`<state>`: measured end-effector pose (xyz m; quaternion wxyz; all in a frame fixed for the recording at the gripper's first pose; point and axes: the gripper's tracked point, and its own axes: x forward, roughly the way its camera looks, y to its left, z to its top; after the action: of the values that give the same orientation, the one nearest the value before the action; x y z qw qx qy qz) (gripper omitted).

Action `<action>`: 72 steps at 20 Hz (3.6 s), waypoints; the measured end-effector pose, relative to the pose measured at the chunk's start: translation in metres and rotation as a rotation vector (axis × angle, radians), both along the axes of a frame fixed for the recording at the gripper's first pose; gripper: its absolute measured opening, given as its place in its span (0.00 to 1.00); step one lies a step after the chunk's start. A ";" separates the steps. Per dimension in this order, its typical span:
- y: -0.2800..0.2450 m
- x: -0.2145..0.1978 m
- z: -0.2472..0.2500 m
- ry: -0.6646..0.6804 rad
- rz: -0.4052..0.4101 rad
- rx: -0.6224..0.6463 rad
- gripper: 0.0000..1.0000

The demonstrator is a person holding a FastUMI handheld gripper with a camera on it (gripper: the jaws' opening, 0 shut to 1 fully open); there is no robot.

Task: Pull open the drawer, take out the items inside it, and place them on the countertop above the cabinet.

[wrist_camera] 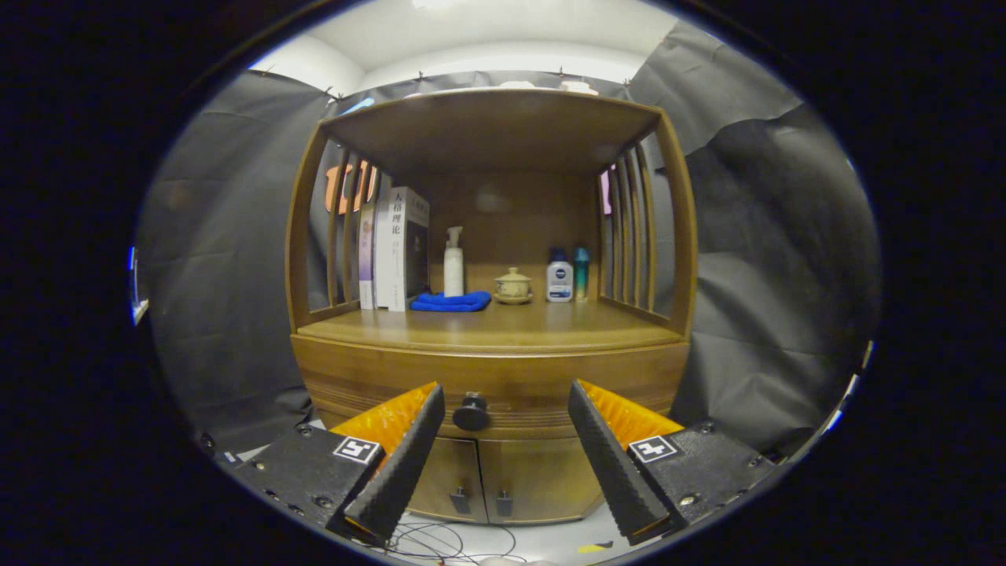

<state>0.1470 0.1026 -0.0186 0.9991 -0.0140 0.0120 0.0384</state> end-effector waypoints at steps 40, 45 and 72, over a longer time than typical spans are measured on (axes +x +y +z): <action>0.033 0.052 -0.088 0.152 0.002 -0.007 0.39; 0.033 0.019 -0.093 0.155 0.011 0.002 0.38; 0.029 -0.065 -0.111 0.156 0.016 -0.040 0.57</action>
<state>0.0817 0.1317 -0.1294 0.9943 -0.0310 0.0905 0.0472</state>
